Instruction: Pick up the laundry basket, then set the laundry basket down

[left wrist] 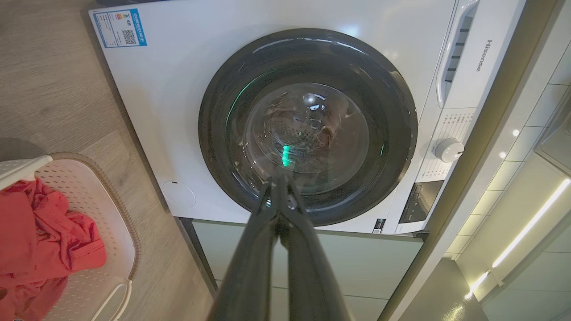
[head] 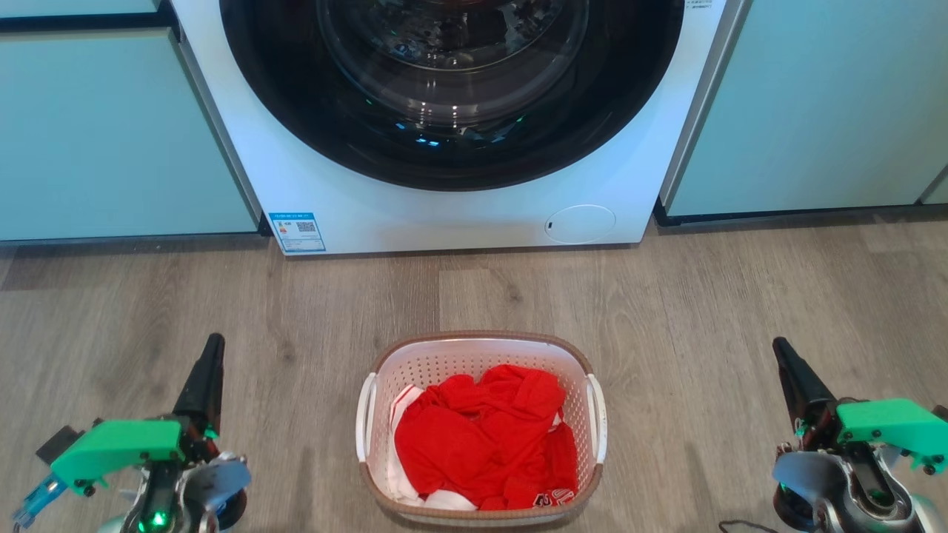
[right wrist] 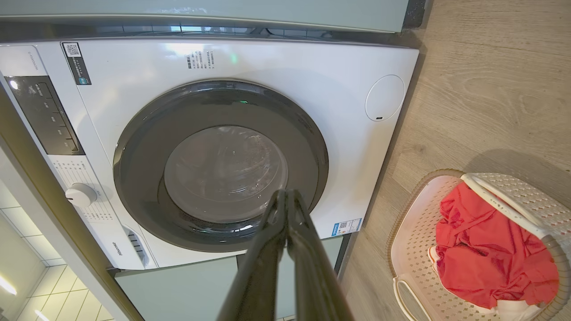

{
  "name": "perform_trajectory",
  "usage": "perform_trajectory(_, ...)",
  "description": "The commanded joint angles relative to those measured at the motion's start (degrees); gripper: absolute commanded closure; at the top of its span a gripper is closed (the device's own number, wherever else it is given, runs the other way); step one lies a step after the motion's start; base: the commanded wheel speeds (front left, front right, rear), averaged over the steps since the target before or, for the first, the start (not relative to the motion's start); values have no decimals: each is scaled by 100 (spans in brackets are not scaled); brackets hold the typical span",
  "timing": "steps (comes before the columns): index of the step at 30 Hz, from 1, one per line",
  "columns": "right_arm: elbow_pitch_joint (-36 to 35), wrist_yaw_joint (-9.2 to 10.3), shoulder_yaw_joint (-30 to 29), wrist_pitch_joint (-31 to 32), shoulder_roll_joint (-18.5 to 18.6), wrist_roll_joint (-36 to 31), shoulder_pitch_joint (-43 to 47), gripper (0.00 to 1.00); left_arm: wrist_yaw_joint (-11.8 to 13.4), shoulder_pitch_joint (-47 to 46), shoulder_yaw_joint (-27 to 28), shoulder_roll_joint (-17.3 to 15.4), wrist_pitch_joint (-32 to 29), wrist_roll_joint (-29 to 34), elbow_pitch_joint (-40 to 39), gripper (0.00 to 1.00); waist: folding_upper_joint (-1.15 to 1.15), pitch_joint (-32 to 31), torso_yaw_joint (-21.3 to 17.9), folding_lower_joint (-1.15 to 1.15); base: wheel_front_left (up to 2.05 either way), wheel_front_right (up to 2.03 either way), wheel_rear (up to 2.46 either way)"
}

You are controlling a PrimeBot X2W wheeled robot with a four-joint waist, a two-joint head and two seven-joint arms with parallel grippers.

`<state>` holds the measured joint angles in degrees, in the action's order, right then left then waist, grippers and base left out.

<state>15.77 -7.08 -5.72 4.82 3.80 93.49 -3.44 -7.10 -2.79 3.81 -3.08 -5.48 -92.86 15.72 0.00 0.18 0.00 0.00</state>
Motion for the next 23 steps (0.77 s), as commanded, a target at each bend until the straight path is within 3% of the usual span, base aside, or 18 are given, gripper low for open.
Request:
perform_trajectory(1,-184,-41,87,32,29,7,-259,100,-38,-333,185,-44,-32,-2,-170,100,0,0,0,0,0,0,0)
perform_trajectory(23,-182,-41,45,66,0,-28,-263,100,-38,-335,209,-27,-51,18,-169,100,0,0,0,0,0,0,0)
